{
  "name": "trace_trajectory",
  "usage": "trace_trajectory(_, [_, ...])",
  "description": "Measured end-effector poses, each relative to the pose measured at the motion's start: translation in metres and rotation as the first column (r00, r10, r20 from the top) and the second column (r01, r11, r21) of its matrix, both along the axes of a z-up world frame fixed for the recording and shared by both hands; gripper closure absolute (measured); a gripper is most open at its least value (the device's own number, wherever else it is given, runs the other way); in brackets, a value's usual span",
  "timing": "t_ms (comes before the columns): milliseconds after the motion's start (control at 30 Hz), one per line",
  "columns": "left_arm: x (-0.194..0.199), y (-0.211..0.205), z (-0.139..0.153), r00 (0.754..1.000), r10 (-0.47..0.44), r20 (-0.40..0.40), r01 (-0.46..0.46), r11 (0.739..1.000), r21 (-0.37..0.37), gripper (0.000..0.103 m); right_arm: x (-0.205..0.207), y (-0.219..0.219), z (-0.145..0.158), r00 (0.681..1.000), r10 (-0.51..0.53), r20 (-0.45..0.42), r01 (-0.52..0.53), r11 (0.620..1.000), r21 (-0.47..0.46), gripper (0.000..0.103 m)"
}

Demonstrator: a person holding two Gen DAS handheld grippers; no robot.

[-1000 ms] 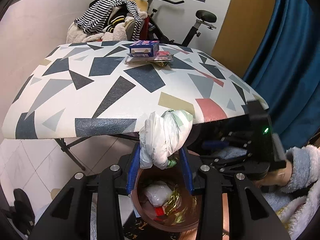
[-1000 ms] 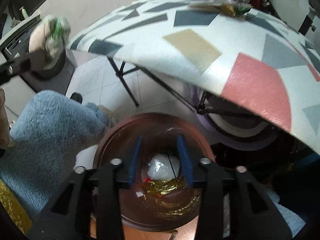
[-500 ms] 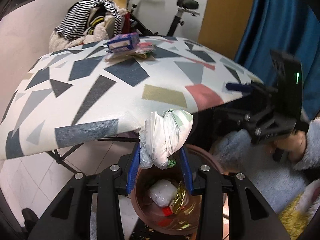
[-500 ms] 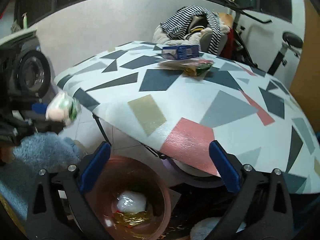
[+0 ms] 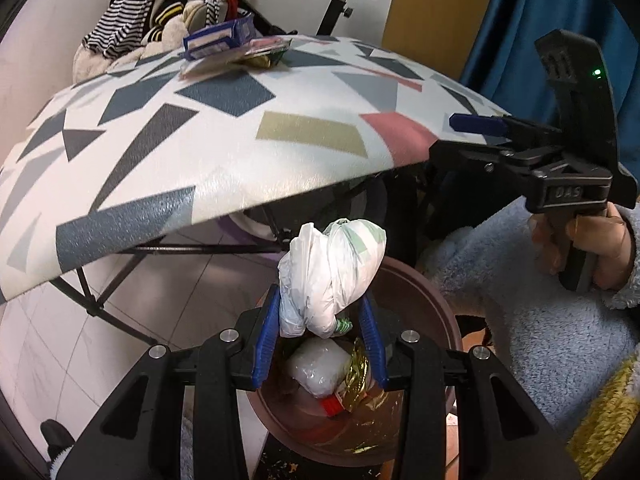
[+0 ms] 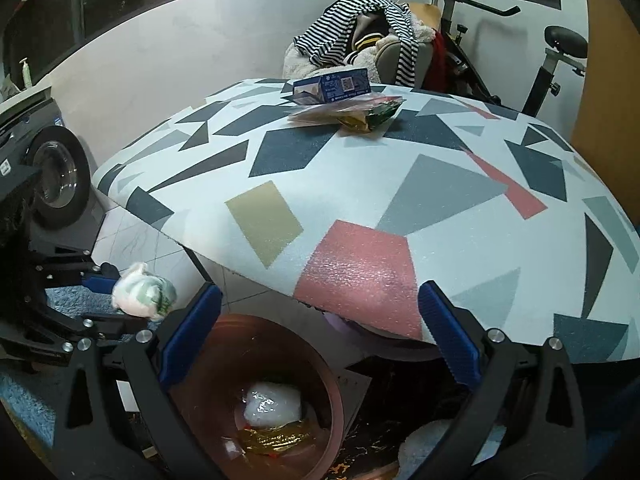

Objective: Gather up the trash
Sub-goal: 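Open the left tool over the bin to drop the white plastic bag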

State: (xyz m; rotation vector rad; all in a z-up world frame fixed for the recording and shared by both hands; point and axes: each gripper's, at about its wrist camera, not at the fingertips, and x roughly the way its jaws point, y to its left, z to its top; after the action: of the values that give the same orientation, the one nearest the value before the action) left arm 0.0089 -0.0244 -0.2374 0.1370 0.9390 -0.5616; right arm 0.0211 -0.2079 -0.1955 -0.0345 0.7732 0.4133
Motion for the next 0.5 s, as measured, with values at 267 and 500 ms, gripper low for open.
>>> trace_trajectory(267, [0.003,0.005,-0.006,0.999,0.027,-0.026,-0.028,1.0,-0.014,0.065,-0.001,0.001,-0.001,1.0,0.0,-0.002,0.0,1.0,-0.004,0.006])
trace_trajectory(500, [0.0,-0.004,-0.01,1.0,-0.008,-0.029,0.009,1.0,0.021,0.064,0.0,-0.008,0.0,0.999,-0.036,-0.008,0.036,0.999,0.025,0.006])
